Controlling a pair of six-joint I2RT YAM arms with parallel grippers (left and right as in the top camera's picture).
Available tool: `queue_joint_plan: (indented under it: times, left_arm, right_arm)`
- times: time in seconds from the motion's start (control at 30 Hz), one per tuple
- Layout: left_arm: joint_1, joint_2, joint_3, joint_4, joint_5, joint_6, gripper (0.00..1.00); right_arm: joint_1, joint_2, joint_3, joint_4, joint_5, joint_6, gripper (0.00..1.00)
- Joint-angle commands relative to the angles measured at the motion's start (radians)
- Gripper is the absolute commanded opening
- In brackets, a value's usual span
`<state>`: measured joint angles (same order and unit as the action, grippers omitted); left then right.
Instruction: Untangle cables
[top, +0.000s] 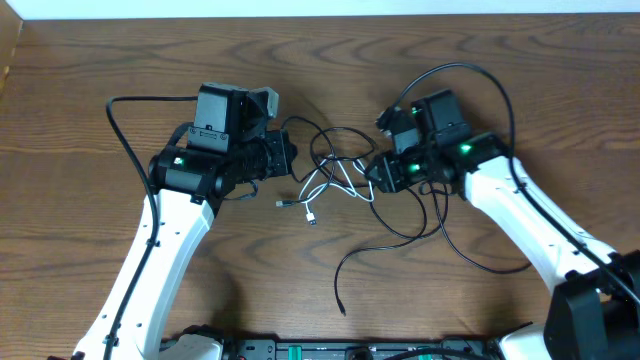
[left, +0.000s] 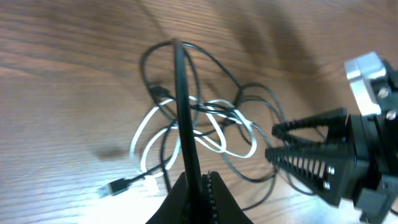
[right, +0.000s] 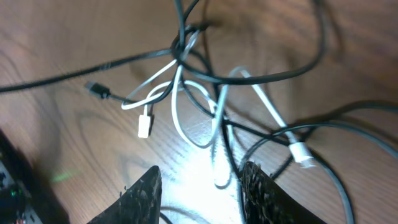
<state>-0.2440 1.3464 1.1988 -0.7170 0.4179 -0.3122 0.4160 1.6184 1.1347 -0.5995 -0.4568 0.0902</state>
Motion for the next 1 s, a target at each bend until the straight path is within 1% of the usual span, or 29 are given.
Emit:
queue_joint_plan:
  times: [0.0,0.1,0.27,0.4,0.67,0.83,0.9,0.97]
  left_arm:
    - [0.003,-0.002,0.0,-0.014,-0.072,0.021,0.08]
    - [0.003,0.008,0.0,-0.021,-0.072,0.021,0.08]
    - [0.002,0.034,-0.001,-0.047,-0.072,0.021,0.08]
    - [0.002,0.049,-0.001,-0.053,-0.072,0.02,0.08]
    - [0.003,0.052,-0.001,-0.053,-0.072,0.021,0.08]
    - [0.002,0.052,-0.001,-0.053,-0.072,0.021,0.08]
    - [0.003,0.052,-0.001,-0.053,-0.072,0.021,0.08]
    - [0.003,0.052,-0.001,-0.053,-0.072,0.021,0.08]
  right_arm:
    - [0.047,0.026,0.015,0.006,-0.021,-0.017,0.38]
    - [0.071,0.038,0.015,0.009,-0.011,-0.017,0.37]
    - [0.102,0.063,0.015,0.01,0.09,-0.014,0.36]
    - [0.118,0.101,0.015,0.014,0.169,0.029,0.37]
    - [0.14,0.184,0.015,0.104,0.166,0.074,0.37]
    - [0.158,0.188,0.015,0.189,0.105,0.089,0.4]
    - [0.164,0.188,0.015,0.202,0.079,0.088,0.46]
    - [0.165,0.188,0.015,0.203,0.057,0.087,0.48]
